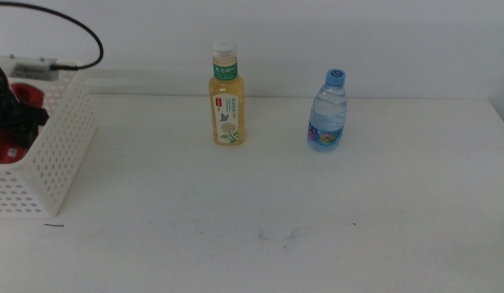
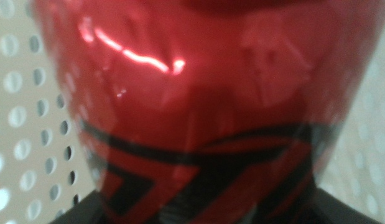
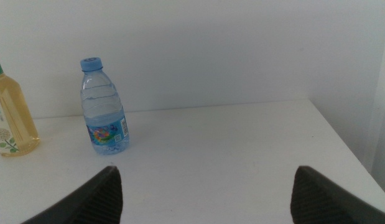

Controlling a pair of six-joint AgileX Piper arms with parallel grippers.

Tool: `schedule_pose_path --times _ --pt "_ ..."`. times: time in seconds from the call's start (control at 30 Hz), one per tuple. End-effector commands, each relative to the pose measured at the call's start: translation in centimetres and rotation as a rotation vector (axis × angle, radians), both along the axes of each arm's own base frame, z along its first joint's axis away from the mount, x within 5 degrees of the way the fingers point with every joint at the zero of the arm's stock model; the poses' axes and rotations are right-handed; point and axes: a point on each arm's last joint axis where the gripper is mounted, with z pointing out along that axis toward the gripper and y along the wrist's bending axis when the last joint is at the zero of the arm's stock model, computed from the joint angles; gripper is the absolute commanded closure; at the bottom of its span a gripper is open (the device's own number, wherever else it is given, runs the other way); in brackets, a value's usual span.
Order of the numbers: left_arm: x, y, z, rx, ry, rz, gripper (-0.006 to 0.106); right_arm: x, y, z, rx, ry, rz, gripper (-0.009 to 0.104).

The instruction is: Use arms to grab the bottles and put them into the dustbin to the left of the table.

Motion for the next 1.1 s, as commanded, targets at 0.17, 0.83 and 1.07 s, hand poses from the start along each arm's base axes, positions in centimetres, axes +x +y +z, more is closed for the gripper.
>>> schedule_pose_path --times 0.17,0.83,1.07 --pt "0.2 0.1 0.1 0.007 -0.014 0.036 0.006 0.0 0.0 0.0 -0.009 -0.01 -0.005 0.012" --pt "-15.5 -12.6 21.0 -0.131 -0.488 -0.084 0.007 0.0 0.0 0.0 -0.009 -0.01 -0.005 0.012" --pt "-19.9 -18.3 20.3 -0.124 -0.602 -0.218 0.007 0.0 0.0 0.0 -0.009 -0.01 -0.005 0.012"
